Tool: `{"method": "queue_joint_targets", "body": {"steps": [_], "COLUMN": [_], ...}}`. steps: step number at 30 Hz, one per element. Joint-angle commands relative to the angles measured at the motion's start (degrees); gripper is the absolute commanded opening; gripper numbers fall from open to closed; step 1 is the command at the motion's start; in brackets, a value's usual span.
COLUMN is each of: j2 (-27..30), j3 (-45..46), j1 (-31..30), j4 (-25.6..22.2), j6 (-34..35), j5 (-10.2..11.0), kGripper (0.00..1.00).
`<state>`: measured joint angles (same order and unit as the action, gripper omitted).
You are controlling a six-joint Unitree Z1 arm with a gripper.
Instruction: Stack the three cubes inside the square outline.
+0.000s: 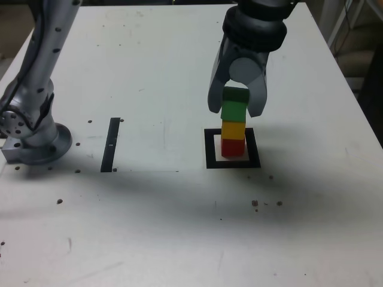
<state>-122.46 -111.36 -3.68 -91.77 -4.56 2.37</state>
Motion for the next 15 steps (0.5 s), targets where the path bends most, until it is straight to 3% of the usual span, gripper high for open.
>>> {"method": "queue_joint_targets", "body": {"steps": [1, 6, 15], "j2": [-0.3, -0.3, 0.7], "j3": [-0.3, -0.1, 0.6], "j1": [0.1, 0.1, 0.1], "j4": [-0.4, -0.2, -0.1], "j6": [-0.2, -0.5, -0.4], "j5": [0.2, 0.6, 1.0], "kGripper": [0.57, 0.98, 1.0]}}
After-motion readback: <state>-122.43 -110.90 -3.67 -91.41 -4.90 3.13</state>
